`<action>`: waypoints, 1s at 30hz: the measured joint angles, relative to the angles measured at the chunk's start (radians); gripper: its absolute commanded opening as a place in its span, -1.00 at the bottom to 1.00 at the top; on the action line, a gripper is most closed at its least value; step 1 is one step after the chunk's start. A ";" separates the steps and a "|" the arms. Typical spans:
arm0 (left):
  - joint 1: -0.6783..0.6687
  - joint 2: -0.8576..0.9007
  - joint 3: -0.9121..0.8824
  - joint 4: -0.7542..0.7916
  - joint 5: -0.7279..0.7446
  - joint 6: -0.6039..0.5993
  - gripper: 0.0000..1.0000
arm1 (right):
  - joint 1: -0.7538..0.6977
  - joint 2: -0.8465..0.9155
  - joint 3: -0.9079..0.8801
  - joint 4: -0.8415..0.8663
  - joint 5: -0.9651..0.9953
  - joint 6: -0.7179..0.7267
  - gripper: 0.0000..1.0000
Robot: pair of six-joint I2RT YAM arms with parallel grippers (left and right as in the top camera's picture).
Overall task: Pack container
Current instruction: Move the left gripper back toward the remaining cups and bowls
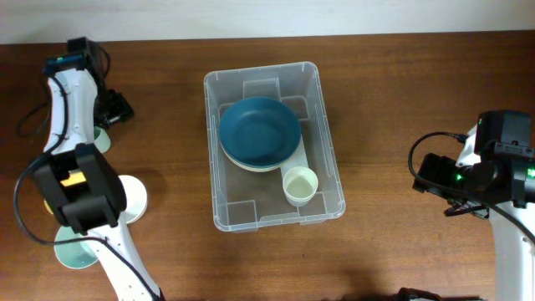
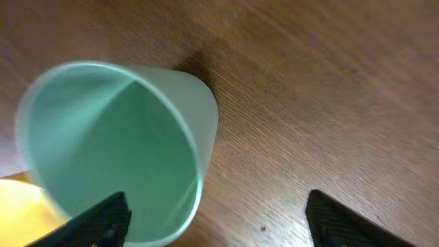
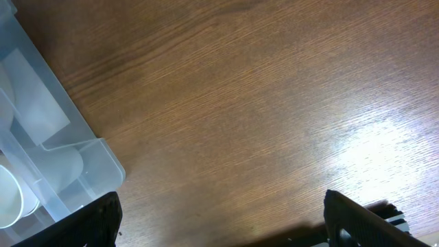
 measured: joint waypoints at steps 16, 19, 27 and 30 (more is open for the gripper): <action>0.000 0.029 0.000 0.023 -0.001 0.005 -0.99 | 0.000 0.000 0.000 -0.001 0.000 0.000 0.80; 0.000 0.029 0.000 0.023 -0.001 0.005 -1.00 | 0.000 0.000 0.000 -0.002 0.000 0.000 0.80; -0.013 0.028 0.127 -0.129 0.007 0.037 -0.99 | 0.000 0.000 0.000 -0.005 0.000 -0.001 0.80; -0.043 0.001 0.220 -0.201 0.031 0.043 -0.99 | 0.000 0.000 0.000 -0.005 0.000 -0.001 0.80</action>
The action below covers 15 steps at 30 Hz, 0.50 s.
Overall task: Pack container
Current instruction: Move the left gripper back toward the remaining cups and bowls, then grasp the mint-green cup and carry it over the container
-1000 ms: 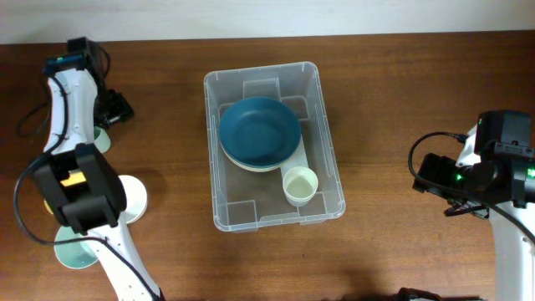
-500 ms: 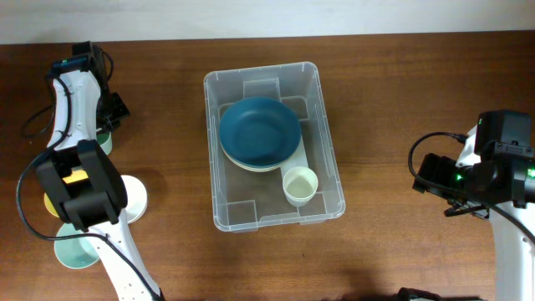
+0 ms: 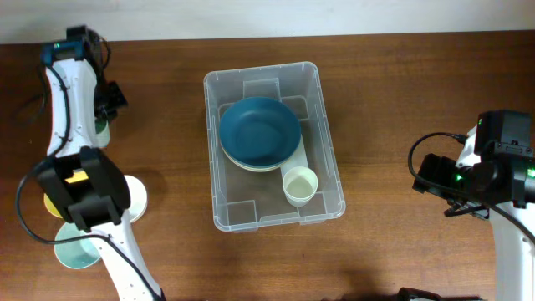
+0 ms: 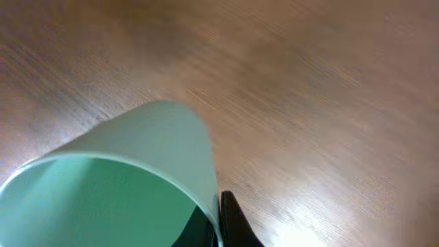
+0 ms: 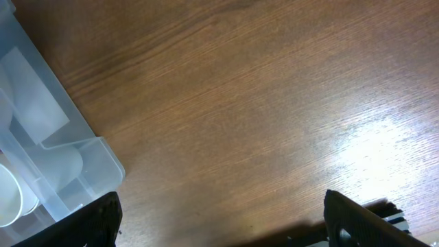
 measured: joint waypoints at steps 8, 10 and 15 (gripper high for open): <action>-0.276 -0.236 0.123 -0.094 0.125 0.076 -1.00 | 0.000 0.000 0.000 0.001 0.001 0.000 0.80; -0.385 -0.280 0.130 -0.112 0.143 0.114 -0.99 | 0.000 0.000 0.000 0.001 0.004 0.000 0.80; -0.620 -0.297 0.131 -0.142 0.172 0.172 -0.99 | 0.000 0.000 0.000 0.001 0.008 0.000 0.80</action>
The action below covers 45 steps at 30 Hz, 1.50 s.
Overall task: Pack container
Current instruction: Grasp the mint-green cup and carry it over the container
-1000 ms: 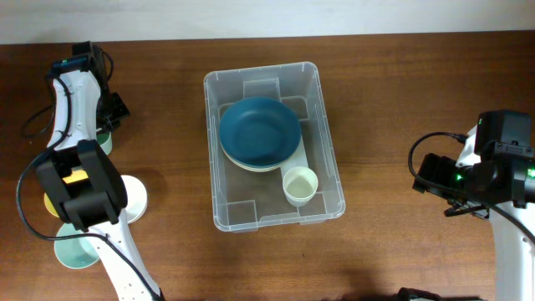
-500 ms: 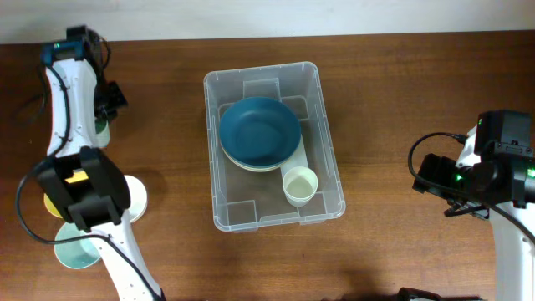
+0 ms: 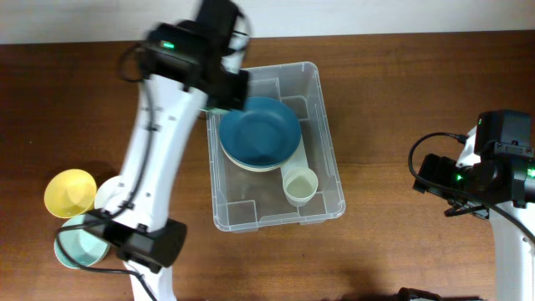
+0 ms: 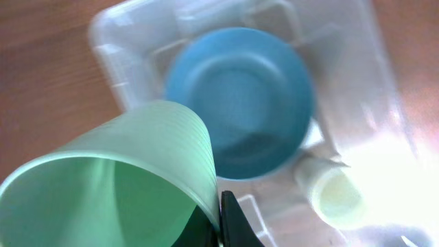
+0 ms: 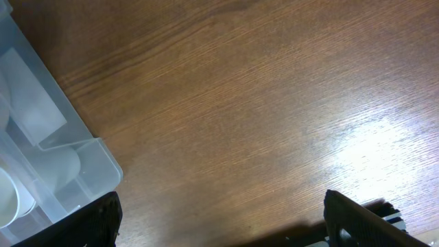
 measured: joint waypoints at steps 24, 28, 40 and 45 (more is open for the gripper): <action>-0.178 0.002 0.000 -0.007 0.011 0.032 -1.00 | -0.043 0.000 0.000 0.003 0.011 0.008 0.80; -0.178 0.002 0.000 -0.007 0.026 0.043 -0.99 | -0.138 0.000 0.000 0.004 0.006 0.023 0.80; -0.178 0.002 0.000 -0.007 0.034 0.054 -0.99 | -0.173 0.000 0.000 0.003 -0.001 0.026 0.80; -0.179 0.002 0.000 -0.007 0.034 0.054 -0.99 | -0.173 0.000 0.000 0.002 -0.001 0.026 0.80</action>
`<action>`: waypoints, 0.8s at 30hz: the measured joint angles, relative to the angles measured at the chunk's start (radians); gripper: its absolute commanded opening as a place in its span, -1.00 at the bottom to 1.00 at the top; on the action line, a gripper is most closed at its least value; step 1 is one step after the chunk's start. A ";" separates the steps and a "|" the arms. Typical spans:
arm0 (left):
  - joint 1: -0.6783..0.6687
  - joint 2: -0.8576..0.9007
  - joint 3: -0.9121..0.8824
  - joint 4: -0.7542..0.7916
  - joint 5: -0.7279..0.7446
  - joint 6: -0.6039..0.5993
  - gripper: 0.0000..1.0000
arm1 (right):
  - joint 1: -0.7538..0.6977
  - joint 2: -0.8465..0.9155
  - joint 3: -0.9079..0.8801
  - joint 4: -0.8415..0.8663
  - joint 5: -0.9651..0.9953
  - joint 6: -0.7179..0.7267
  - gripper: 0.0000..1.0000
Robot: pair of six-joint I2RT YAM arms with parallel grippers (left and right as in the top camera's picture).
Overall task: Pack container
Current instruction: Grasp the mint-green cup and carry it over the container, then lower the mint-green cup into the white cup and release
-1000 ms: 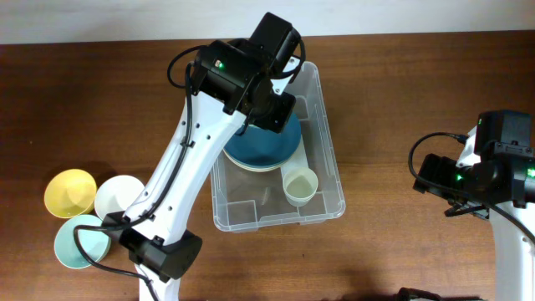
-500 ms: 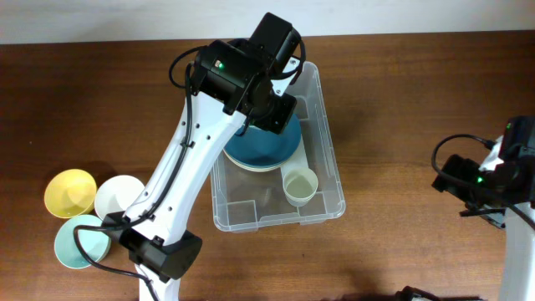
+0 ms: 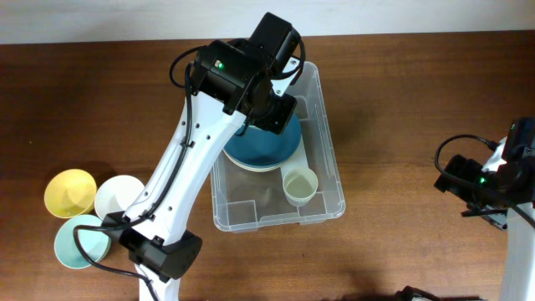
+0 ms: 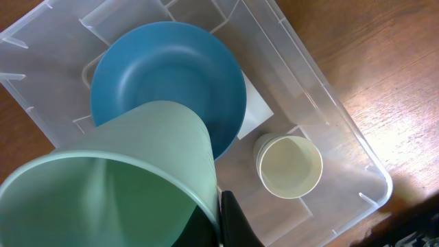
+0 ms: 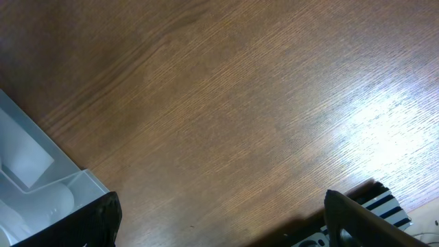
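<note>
A clear plastic container [image 3: 332, 180] stands mid-table. Inside it a blue plate [image 4: 164, 75] lies on a pale plate [image 3: 251, 166], and a cream cup [image 4: 288, 167] stands upright at the near right. My left gripper [image 4: 221, 221] is shut on the wall of a pale green cup [image 4: 130, 171], one finger inside and one outside, held above the container over the blue plate. In the overhead view the left gripper [image 3: 272, 113] hides the green cup. My right gripper [image 5: 219, 219] stands open over bare wood at the table's right side, with nothing between its fingers.
A yellow cup [image 3: 69, 192], a white cup [image 3: 119, 198] and a light blue cup [image 3: 79, 242] stand together at the table's front left. The container's corner [image 5: 41, 185] shows at the left of the right wrist view.
My left gripper, with the green cup, has gone from over the container's back left corner to over the blue plate. The right arm has moved further right, away from the container.
At first my left gripper was open around the green cup at the table's far left. Then it was shut on the cup's wall there. Later it held the cup over the container's back left corner, and now over the blue plate.
</note>
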 measured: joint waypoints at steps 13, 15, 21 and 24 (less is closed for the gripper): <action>0.000 0.000 0.000 0.000 0.053 0.035 -1.00 | 0.000 0.000 0.000 -0.001 0.000 0.000 0.81; 0.000 0.000 0.000 -0.005 0.061 0.042 -0.99 | 0.000 0.000 0.000 -0.001 0.000 0.000 0.81; -0.033 0.000 -0.005 -0.023 0.079 0.074 -0.99 | 0.000 0.000 0.000 -0.002 0.000 0.000 0.81; -0.088 0.000 -0.032 -0.050 0.131 0.111 -0.99 | 0.000 0.000 0.000 -0.002 0.000 0.000 0.80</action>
